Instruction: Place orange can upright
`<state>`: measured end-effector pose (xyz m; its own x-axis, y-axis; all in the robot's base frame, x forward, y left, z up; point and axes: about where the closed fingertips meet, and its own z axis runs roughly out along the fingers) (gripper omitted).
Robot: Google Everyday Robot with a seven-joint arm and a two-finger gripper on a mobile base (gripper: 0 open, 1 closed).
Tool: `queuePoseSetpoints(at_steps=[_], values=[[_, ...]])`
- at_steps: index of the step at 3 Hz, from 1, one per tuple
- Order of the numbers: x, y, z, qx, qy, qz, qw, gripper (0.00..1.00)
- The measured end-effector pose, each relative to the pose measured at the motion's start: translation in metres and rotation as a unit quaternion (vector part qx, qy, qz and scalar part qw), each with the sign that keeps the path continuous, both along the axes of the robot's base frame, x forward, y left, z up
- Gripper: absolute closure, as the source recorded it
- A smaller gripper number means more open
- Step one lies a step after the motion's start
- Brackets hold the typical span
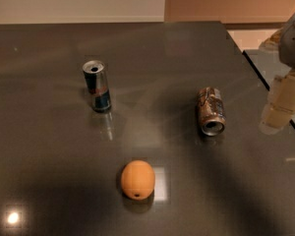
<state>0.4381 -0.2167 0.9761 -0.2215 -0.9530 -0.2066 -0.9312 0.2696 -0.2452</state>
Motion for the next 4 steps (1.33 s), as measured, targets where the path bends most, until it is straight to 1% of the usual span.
queuePoseSetpoints(at_steps=[1,2,3,4], values=[[0.000,0.000,0.000,0.000,0.000,0.000,1.0000,0.00],[0.004,0.005,0.002,-0.001,-0.001,0.017,0.9999,0.00],[0.015,0.022,-0.005,-0.016,0.005,0.081,0.9966,0.00],[0.029,0.035,-0.018,-0.014,0.004,0.177,0.9840,0.00]])
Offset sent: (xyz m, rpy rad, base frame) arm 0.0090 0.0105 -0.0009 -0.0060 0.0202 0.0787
